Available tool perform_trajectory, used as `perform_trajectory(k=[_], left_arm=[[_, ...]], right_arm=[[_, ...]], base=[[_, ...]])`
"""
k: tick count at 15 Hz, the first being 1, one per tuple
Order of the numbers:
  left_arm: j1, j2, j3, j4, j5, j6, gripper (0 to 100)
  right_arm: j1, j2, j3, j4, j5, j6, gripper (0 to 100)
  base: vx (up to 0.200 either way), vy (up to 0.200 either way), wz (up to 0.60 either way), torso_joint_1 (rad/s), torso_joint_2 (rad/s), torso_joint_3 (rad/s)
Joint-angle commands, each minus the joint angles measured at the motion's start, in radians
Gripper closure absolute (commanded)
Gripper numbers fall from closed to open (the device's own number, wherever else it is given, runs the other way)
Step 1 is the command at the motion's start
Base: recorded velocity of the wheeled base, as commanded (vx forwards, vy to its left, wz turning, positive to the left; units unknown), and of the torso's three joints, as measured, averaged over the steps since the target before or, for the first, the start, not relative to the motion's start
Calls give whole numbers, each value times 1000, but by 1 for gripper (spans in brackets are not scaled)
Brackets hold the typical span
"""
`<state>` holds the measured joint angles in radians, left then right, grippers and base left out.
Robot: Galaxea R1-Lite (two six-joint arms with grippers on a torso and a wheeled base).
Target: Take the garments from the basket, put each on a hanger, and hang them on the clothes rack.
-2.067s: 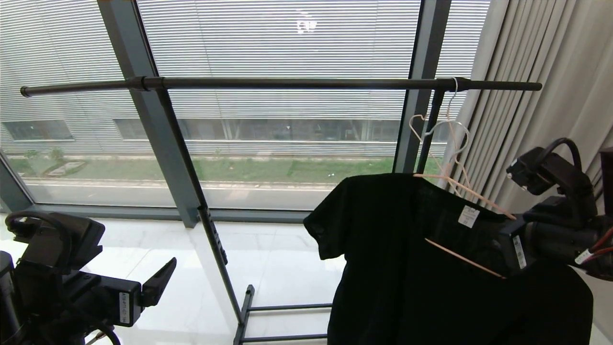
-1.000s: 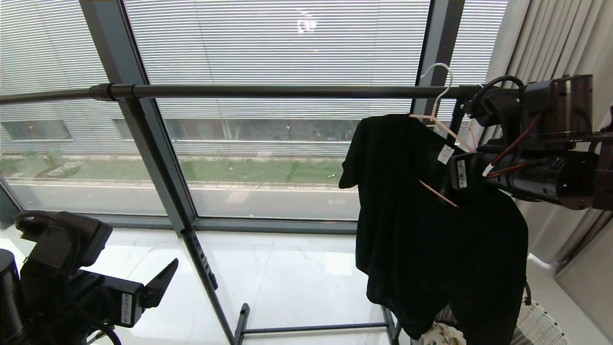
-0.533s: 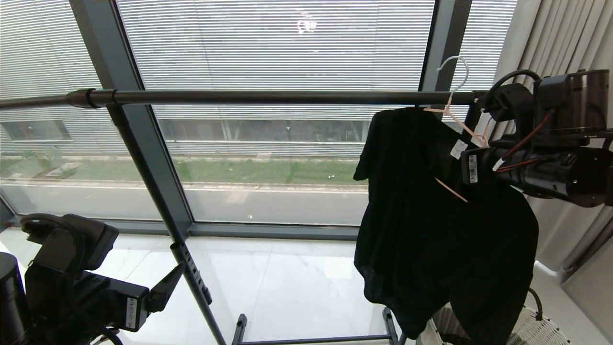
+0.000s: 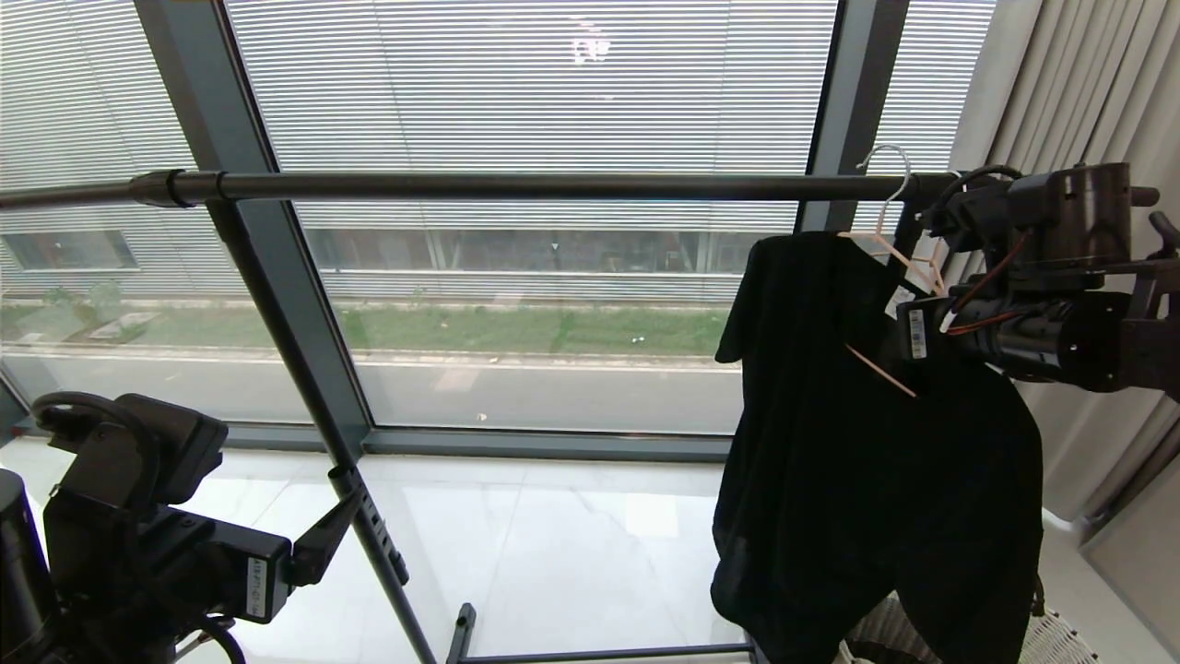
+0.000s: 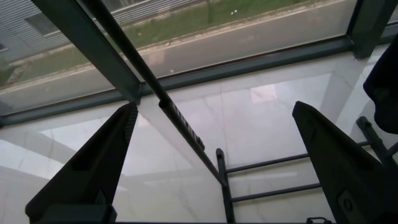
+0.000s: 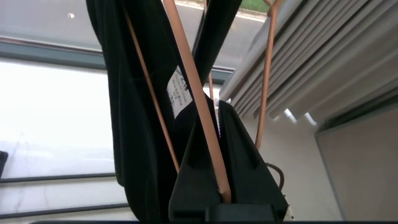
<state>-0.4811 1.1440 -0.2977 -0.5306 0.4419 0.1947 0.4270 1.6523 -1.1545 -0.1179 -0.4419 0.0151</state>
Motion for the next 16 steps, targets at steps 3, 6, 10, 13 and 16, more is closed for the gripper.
perform_trajectory(k=[3, 6, 10, 13, 16], left_arm=[[-2, 3, -3, 0, 0, -1, 0], [-2, 3, 0, 0, 1, -1, 0], [-13, 5, 0, 0, 0, -1, 0], [-25, 3, 0, 0, 1, -1, 0], [-25, 3, 0, 0, 1, 0, 0]], right_arm=[[-4, 43, -2, 0, 0, 2, 100], [-4, 50, -4, 0, 0, 2, 100], [-4, 72, -44, -3, 0, 2, 100], [-2, 93, -64, -3, -1, 2, 100], [-1, 95, -64, -2, -1, 2, 100]], base=[[0, 0, 0, 0, 0, 0], [0, 0, 0, 0, 0, 0], [0, 0, 0, 0, 0, 0], [0, 0, 0, 0, 0, 0], [0, 0, 0, 0, 0, 0]])
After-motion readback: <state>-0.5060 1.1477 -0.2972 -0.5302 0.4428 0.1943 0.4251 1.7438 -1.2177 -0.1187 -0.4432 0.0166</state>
